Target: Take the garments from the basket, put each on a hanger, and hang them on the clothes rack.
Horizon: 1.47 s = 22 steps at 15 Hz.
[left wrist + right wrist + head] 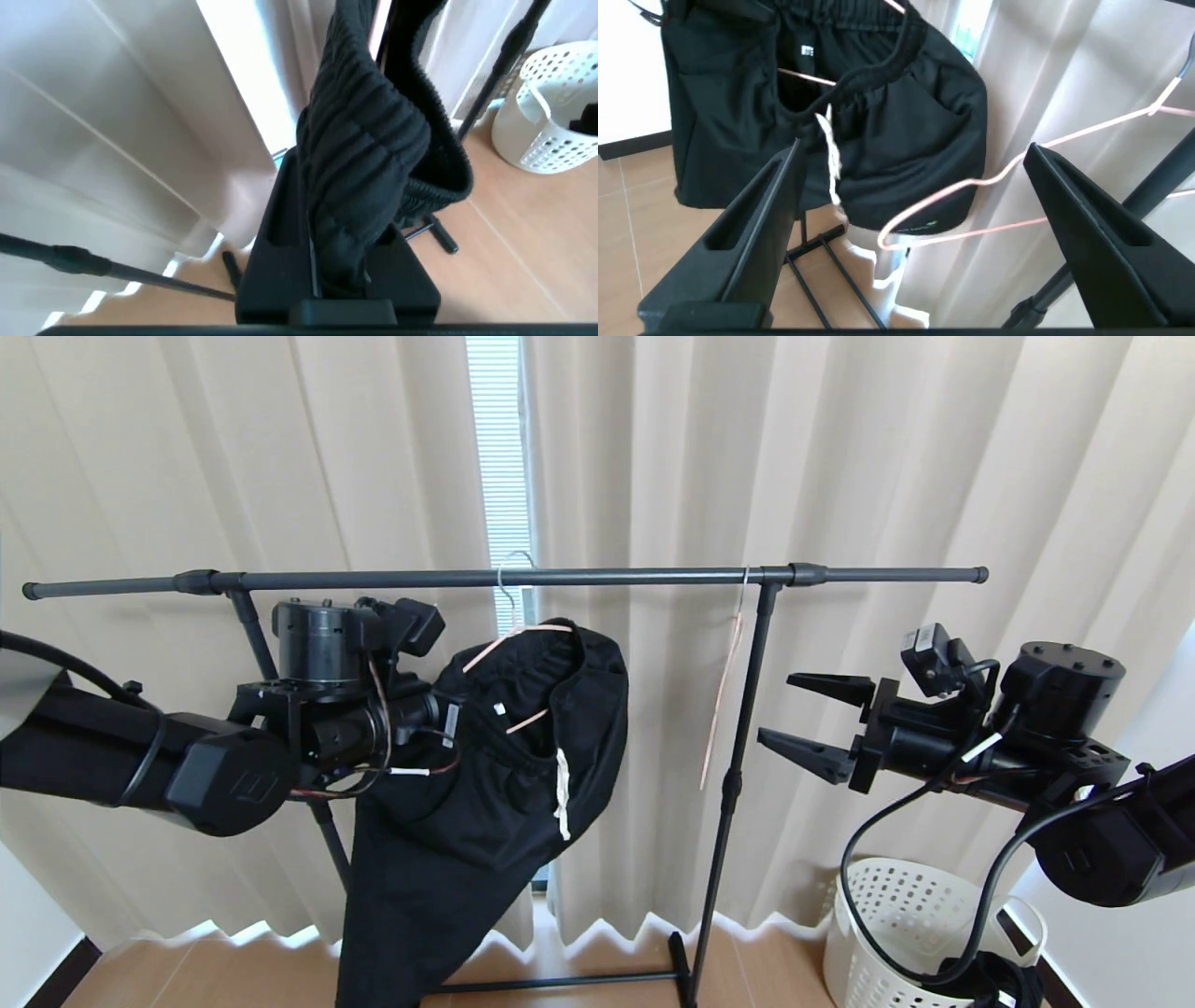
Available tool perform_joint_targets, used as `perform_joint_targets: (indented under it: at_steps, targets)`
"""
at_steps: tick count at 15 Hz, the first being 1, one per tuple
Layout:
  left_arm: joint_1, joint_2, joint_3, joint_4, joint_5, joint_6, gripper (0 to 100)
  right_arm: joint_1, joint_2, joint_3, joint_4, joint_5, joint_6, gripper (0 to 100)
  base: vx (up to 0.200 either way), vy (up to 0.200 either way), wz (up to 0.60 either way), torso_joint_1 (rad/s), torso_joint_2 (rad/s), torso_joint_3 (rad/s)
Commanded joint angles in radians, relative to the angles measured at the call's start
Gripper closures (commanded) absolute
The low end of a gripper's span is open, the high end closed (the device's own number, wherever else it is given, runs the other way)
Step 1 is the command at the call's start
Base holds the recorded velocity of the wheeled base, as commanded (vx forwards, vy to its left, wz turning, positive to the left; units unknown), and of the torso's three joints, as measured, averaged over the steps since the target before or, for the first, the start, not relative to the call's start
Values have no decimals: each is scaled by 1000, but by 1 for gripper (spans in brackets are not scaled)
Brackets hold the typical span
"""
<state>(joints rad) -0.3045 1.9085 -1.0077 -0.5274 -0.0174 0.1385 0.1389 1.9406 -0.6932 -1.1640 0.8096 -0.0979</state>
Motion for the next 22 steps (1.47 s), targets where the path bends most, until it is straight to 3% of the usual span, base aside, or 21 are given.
perform_joint_targets:
  at_steps: [1, 7, 22]
  targets:
    - [-1, 72, -92, 17, 7, -27, 100, 1, 0, 0, 0, 0, 0, 0, 0, 0, 0, 0, 0, 0]
    - [-4, 178, -256, 69, 7, -51, 100, -1, 1, -2, 0, 0, 0, 0, 0, 0, 0, 0, 0, 0]
    - [10, 307, -379, 70, 7, -53, 100, -1, 4, -5, 0, -1, 0, 0, 0, 0, 0, 0, 0, 0]
